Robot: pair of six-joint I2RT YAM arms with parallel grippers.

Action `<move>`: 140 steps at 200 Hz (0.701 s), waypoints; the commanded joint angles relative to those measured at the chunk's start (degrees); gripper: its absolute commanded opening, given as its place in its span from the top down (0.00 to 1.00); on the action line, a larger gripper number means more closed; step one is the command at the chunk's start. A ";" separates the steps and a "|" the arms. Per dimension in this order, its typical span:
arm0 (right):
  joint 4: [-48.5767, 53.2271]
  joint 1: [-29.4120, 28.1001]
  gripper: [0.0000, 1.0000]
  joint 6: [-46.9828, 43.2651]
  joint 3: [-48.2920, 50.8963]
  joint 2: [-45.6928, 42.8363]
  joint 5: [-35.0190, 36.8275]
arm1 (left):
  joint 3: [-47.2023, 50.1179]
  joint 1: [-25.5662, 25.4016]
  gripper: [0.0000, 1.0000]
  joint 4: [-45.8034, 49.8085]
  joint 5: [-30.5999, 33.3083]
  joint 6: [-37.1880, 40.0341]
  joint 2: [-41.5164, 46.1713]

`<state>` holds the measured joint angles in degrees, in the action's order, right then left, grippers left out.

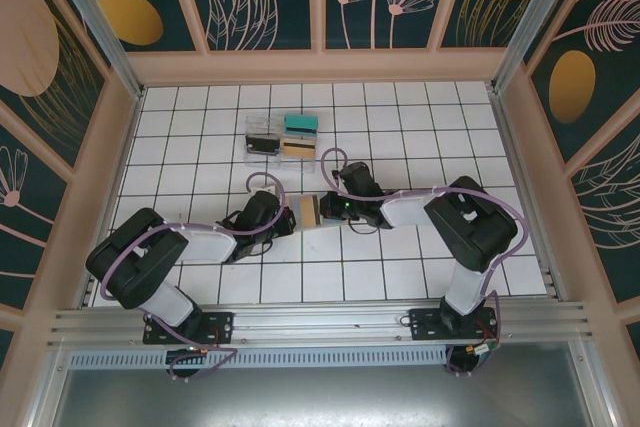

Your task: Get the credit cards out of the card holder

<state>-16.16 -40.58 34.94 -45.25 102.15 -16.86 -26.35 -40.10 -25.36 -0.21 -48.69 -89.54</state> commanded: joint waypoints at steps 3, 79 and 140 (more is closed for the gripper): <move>-0.88 0.15 0.84 0.12 0.43 -0.61 -1.89 | 0.20 0.20 1.00 0.00 -0.85 -0.53 -0.81; -2.12 -0.29 0.86 0.65 -1.34 2.33 -3.55 | -0.46 0.21 1.00 0.29 -1.33 -0.31 -1.25; -1.16 1.47 1.00 0.17 0.10 0.27 -2.92 | -0.46 0.25 1.00 0.79 -1.24 -0.10 -0.82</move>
<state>-17.78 -40.36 35.33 -45.71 103.31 -19.64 -26.35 -40.05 -25.47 -0.82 -48.69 -89.69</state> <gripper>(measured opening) 0.054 0.055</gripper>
